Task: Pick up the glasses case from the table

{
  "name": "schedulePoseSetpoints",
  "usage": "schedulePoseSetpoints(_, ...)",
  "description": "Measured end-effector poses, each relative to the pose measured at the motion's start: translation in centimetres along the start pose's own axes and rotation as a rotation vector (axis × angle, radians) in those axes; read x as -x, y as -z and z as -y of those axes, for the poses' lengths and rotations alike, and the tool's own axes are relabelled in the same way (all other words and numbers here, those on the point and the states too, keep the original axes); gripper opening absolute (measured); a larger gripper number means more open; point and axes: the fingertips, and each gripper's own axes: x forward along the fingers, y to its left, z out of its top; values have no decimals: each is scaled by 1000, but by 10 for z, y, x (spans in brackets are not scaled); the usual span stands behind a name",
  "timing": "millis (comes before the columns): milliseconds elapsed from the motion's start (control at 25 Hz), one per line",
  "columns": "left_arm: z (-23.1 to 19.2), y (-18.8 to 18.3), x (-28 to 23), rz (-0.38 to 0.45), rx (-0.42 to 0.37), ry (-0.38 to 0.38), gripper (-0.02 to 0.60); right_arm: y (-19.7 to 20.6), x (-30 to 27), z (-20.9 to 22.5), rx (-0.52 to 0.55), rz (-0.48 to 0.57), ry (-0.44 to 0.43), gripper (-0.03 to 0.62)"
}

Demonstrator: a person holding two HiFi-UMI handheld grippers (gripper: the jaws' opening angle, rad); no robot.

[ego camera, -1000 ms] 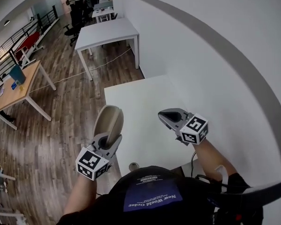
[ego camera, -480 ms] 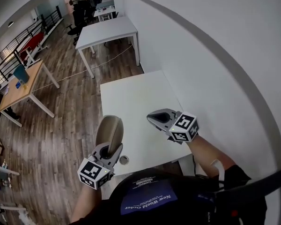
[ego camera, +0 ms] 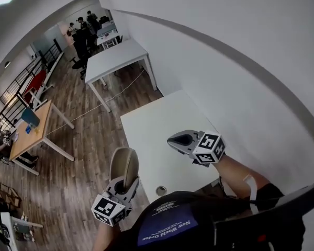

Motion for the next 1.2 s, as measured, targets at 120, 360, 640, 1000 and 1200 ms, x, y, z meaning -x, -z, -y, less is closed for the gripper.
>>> schedulePoseSetpoints(120, -4, 0, 18, 34, -3, 11, 37, -6, -5, -15, -17, 26, 2, 2)
schedulePoseSetpoints(360, -1, -8, 33, 98, 6, 36, 38, -21, 2, -34, -41, 59, -6, 2)
schedulePoseSetpoints(640, 26, -16, 45, 125, 31, 46, 37, -19, 16, -55, -80, 83, -7, 2)
schedulePoseSetpoints(1000, 26, -22, 50, 151, 27, 43, 37, -22, 12, -61, -36, 73, -9, 2)
schedulePoseSetpoints(1200, 34, -20, 45, 147, 22, 51, 37, -17, 18, -59, -38, 71, -8, 2)
